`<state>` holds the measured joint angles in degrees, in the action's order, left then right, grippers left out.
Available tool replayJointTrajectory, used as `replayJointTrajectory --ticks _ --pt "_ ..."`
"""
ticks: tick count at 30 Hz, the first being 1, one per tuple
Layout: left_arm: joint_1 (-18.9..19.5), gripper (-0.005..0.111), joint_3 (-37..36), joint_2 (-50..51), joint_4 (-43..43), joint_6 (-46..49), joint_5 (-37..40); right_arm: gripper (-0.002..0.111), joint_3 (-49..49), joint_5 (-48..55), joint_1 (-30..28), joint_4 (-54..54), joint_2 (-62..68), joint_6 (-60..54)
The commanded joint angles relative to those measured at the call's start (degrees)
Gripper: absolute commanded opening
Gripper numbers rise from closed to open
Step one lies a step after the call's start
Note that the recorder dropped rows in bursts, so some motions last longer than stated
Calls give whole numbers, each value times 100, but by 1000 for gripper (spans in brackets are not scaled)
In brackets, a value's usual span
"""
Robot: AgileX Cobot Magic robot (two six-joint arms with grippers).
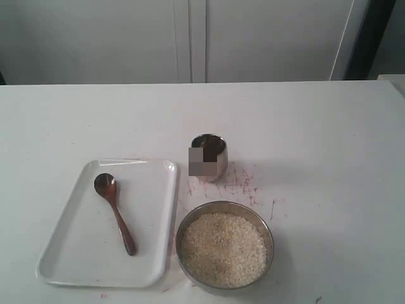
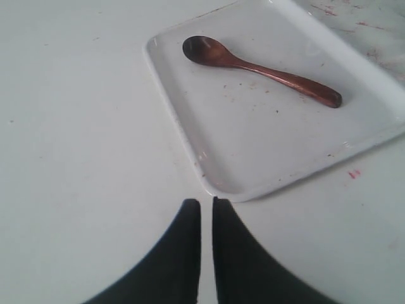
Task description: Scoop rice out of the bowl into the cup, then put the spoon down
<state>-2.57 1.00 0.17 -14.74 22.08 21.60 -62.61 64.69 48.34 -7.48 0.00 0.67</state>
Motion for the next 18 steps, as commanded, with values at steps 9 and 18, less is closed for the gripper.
replayJointTrajectory --ticks 9,18 --pt "14 14 -29 -17 -62 22 27 0 1732 -2023 6 653 0 -67" --pt "14 14 -29 -17 -62 22 27 0 4025 -4938 6 809 0 -67"
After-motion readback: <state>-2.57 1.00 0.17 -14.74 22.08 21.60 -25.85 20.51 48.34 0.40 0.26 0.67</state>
